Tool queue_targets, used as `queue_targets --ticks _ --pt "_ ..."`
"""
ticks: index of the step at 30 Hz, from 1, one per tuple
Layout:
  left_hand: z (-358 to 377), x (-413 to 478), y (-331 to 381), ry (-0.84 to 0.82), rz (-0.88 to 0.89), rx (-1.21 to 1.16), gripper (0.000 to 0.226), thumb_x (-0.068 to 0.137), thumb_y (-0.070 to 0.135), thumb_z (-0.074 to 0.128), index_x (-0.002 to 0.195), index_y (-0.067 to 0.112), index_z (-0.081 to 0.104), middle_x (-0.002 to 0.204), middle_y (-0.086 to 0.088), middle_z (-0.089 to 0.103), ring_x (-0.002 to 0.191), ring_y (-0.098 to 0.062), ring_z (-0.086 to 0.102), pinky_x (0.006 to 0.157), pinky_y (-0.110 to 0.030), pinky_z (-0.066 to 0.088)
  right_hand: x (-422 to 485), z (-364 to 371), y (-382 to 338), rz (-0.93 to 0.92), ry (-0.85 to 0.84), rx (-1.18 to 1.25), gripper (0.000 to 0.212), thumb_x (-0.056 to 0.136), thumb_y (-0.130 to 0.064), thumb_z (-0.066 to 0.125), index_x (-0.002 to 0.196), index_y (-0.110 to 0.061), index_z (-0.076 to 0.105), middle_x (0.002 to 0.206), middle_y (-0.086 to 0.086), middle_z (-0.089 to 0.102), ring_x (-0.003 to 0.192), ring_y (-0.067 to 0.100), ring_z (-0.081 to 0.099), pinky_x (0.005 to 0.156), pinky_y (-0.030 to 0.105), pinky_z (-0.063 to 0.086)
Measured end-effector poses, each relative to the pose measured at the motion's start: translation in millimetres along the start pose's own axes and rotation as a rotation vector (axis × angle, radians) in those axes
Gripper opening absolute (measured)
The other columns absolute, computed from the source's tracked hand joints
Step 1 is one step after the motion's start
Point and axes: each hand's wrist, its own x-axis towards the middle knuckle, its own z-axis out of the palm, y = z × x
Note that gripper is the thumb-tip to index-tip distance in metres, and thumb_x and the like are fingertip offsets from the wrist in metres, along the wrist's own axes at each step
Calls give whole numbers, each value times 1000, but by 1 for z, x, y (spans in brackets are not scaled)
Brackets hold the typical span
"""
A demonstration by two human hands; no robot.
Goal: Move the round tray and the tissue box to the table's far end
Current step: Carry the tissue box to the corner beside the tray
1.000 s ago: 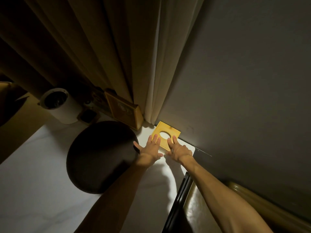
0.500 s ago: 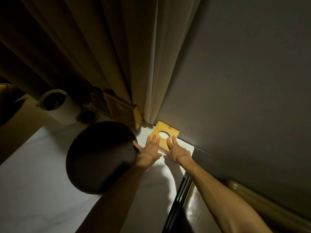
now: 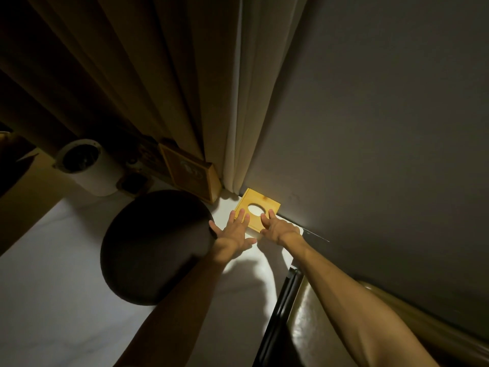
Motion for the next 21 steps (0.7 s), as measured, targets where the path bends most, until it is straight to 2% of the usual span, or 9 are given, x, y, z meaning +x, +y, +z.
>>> queue_targets --ticks 7,16,19,21 --pt "4 7 0 -2 -17 7 79 94 55 41 153 30 -5 163 4 -19 150 -25 -18 106 -78 -4 -2 6 -2 27 23 23 65 99 -24 43 156 -35 12 168 -7 -3 137 35 44 104 50 39" --pt "1 6 4 -5 -30 14 78 94 55 41 154 27 0 164 3 -14 151 -25 -14 108 -76 -2 -3 11 -2 29 41 102 74 94 -20 48 155 -37 11 168 -7 1 135 34 46 105 50 38" --pt "-10 2 5 -47 -14 5 77 95 53 43 154 25 3 164 3 -13 151 -25 -14 112 -71 0 -5 11 -1 0 57 110 74 94 -21 48 155 -37 11 168 -6 3 133 34 48 104 48 40" --pt "-25 -3 1 -101 19 -137 71 97 44 47 154 22 12 165 1 -5 152 -26 -7 119 -59 6 -8 5 1 -10 41 132 71 94 -25 47 156 -36 12 168 -8 -1 138 34 44 106 47 40"
